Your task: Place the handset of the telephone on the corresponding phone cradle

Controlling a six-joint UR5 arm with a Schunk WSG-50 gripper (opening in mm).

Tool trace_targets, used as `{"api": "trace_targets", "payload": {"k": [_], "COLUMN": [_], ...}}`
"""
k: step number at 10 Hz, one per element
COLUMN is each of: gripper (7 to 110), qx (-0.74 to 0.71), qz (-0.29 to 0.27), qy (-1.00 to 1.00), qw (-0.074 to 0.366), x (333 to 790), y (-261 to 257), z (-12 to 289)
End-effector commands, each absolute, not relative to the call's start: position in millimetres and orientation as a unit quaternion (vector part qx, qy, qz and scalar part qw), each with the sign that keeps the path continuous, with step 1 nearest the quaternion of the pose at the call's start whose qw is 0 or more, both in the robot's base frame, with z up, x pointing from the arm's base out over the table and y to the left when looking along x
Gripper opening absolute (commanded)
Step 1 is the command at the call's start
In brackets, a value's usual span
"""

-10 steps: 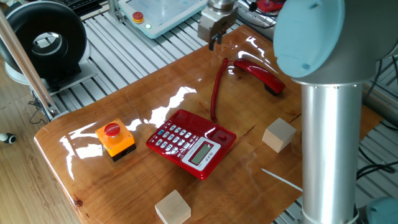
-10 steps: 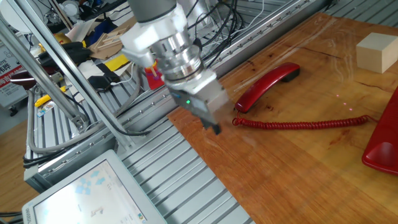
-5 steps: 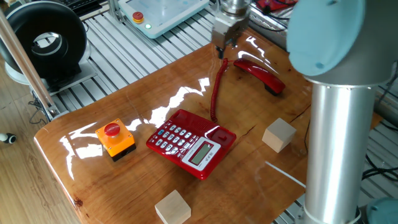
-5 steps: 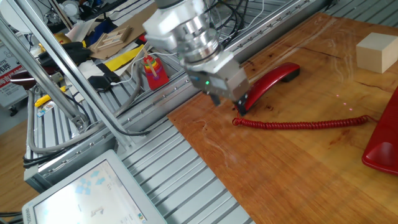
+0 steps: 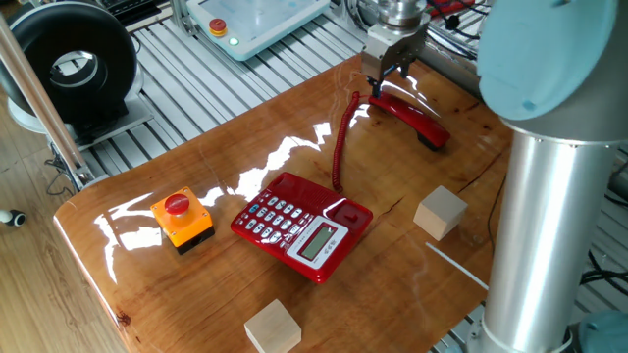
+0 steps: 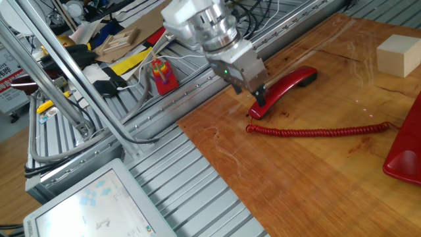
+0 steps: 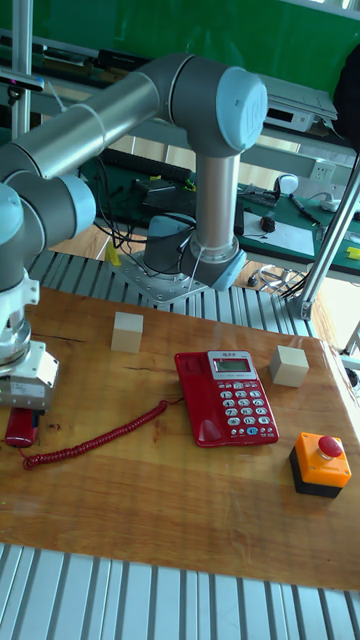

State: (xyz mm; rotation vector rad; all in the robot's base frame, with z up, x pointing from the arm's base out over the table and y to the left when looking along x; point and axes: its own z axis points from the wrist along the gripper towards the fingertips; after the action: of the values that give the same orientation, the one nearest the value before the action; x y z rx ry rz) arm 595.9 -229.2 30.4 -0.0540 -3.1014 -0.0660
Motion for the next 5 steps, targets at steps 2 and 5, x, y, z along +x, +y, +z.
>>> {"api": "trace_targets", "payload": {"k": [2,5], "gripper": [110,110], "qx": [-0.08,-0.1], "qz": [-0.012,-0.032], "qy": [-0.995,-0.994], "qw": [-0.053,-0.041], "x": [620.0,604.4], "y": [-249.0,-214.3], "z": [41.5,39.0]}}
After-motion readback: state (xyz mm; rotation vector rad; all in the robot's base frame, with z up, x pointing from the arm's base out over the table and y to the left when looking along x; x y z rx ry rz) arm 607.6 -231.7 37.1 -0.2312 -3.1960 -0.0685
